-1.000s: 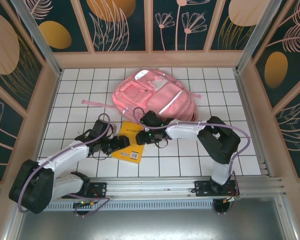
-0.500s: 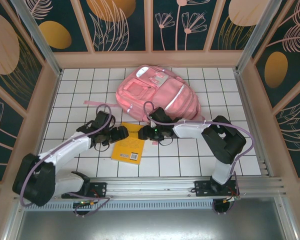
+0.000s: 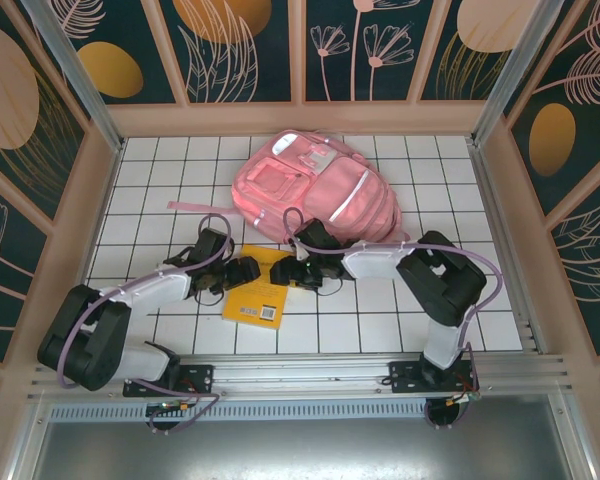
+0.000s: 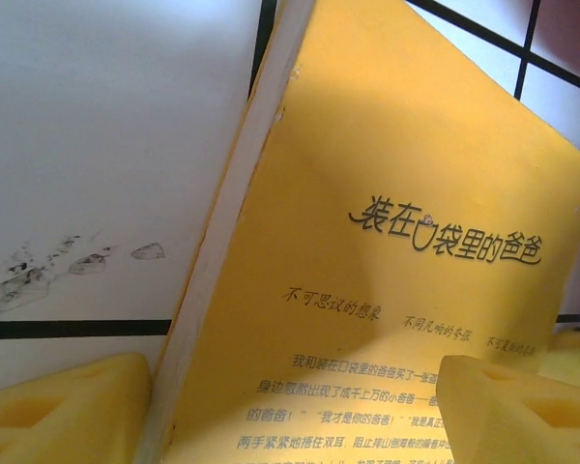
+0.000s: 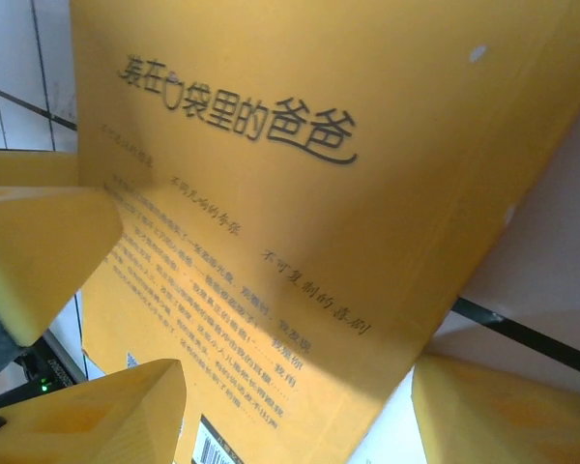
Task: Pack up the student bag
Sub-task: Rotate the book at the center of the table, then pick up the book from the center of the table.
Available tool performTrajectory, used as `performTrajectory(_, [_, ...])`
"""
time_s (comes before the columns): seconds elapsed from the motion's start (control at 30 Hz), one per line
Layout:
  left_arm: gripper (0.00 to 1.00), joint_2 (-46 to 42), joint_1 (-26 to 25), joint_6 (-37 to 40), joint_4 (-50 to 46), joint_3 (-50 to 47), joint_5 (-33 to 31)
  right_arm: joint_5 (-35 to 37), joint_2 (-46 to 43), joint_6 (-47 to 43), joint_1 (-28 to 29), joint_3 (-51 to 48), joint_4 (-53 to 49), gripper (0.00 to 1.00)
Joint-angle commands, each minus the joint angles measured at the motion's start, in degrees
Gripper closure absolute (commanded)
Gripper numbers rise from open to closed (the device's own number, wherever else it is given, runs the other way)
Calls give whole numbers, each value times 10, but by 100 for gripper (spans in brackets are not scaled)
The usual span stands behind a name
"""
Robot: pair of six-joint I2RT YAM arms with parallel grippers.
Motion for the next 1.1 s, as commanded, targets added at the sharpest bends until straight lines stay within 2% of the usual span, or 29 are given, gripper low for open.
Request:
performTrajectory(0.0, [24, 1, -5, -16, 40, -30, 92, -34, 21, 17, -3, 16, 39, 36])
performTrajectory(0.17, [27, -11, -5, -38, 69, -55, 133, -59, 33, 45, -16, 21, 65, 36])
performTrajectory(0.5, [31, -9, -5, -35, 73, -57, 142, -161, 10, 124, -23, 13, 184, 36])
performTrajectory(0.73, [32, 7, -5, -38, 89, -64, 150, -175, -5, 145, -21, -10, 240, 38])
performTrajectory(0.9, [33, 13, -5, -37, 92, -68, 154, -182, 1, 138, -17, -9, 253, 43])
performTrajectory(1.07, [33, 8, -5, -32, 88, -71, 153, -177, -7, 119, -13, -4, 230, 44])
